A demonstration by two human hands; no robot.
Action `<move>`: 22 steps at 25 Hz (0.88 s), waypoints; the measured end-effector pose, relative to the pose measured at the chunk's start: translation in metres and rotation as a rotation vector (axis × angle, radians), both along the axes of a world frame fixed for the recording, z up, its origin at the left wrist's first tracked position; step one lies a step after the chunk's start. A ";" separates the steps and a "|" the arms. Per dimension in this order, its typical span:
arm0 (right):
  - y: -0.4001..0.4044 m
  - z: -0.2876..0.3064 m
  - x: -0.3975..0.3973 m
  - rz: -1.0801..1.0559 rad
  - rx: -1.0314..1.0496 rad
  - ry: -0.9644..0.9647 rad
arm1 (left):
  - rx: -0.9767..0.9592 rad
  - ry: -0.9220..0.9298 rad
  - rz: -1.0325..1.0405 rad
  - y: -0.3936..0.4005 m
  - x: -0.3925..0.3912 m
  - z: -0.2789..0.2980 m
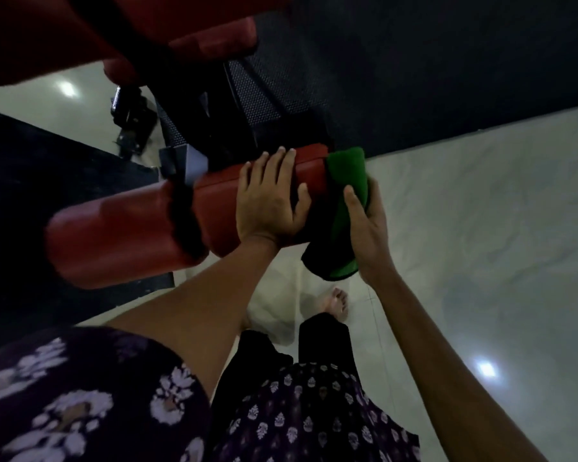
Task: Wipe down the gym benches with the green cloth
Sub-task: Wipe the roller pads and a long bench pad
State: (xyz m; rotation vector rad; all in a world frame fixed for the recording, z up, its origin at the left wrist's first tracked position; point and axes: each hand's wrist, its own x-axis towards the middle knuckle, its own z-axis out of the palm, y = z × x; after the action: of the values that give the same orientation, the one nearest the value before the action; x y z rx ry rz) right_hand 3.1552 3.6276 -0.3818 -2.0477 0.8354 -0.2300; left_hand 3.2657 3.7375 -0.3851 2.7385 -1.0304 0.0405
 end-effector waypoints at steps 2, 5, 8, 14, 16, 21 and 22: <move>-0.016 0.000 0.037 -0.009 0.157 -0.086 | 0.019 -0.029 0.000 -0.003 0.006 -0.003; -0.031 -0.016 0.062 -0.040 0.334 -0.055 | 0.033 -0.053 -0.008 0.000 0.004 -0.006; -0.025 -0.025 0.035 -0.131 0.632 0.013 | 0.041 -0.027 0.005 0.003 0.000 -0.004; -0.012 0.002 0.014 -0.184 0.738 -0.171 | 0.041 -0.029 -0.005 -0.002 -0.001 -0.004; -0.024 0.001 0.044 -0.114 0.718 -0.183 | 0.044 -0.043 -0.003 -0.002 0.000 -0.005; -0.040 -0.039 0.066 -0.237 0.845 0.015 | 0.029 -0.030 -0.003 -0.002 0.001 -0.009; -0.037 -0.042 0.059 -0.239 0.848 0.034 | 0.030 -0.012 0.000 -0.003 0.003 -0.009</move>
State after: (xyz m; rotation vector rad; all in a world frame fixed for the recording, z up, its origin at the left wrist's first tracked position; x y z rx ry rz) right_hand 3.2147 3.5910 -0.4233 -1.1646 0.9834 0.0366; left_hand 3.2682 3.7344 -0.3944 2.7687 -1.0419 0.0417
